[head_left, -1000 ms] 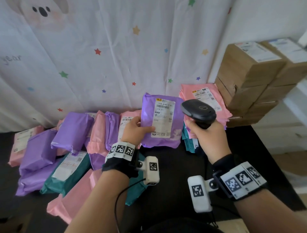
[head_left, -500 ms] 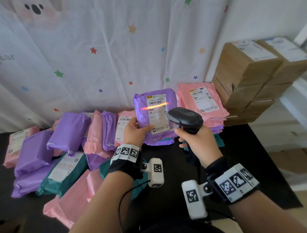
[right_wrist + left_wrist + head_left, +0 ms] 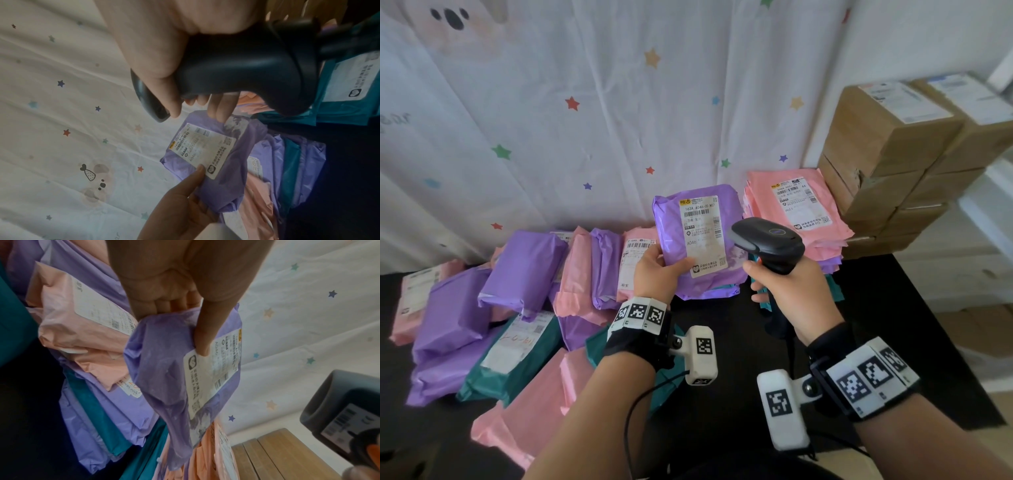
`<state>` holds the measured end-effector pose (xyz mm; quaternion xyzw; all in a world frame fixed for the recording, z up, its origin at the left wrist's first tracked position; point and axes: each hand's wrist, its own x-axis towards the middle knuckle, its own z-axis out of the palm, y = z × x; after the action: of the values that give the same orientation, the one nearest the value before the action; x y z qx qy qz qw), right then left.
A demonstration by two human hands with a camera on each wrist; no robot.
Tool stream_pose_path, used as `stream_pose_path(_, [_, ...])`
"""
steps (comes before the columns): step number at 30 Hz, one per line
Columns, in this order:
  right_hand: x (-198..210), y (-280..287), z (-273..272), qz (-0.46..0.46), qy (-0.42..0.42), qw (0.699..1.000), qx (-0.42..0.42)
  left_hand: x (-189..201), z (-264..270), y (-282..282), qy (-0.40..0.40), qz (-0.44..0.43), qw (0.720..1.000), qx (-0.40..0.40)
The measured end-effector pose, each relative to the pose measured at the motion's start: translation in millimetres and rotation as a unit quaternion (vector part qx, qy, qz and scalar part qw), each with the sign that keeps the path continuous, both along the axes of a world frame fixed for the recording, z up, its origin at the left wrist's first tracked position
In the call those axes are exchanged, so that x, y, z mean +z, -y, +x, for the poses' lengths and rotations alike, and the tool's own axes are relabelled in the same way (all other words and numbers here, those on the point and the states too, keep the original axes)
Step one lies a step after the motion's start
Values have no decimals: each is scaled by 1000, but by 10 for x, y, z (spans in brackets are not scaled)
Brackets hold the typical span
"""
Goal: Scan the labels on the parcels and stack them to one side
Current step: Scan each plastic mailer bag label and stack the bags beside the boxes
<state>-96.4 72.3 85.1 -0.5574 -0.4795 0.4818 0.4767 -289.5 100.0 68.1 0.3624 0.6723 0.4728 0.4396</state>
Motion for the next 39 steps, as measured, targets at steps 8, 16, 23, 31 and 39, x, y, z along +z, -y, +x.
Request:
stream_pose_path(8, [-58, -43, 225, -5, -10, 999, -42, 124, 276, -306, -56, 14, 998, -21])
stream_pose_path(16, [-171, -145, 844, -50, 19, 992, -115, 201, 1142, -1045, -48, 15, 999, -10])
stream_pose_path(23, [-290, -253, 1350, -49, 2, 988, -148, -3, 1737, -1457, -91, 9, 996, -15])
stream_pose_path(31, [-346, -371, 1395, -53, -1, 989, -139, -131, 1730, -1504, -315, -63, 944, -78])
stream_pose_path(39, [-349, -399, 1071, -28, -10, 992, -119, -180, 1345, -1299, -237, -12, 966, -106])
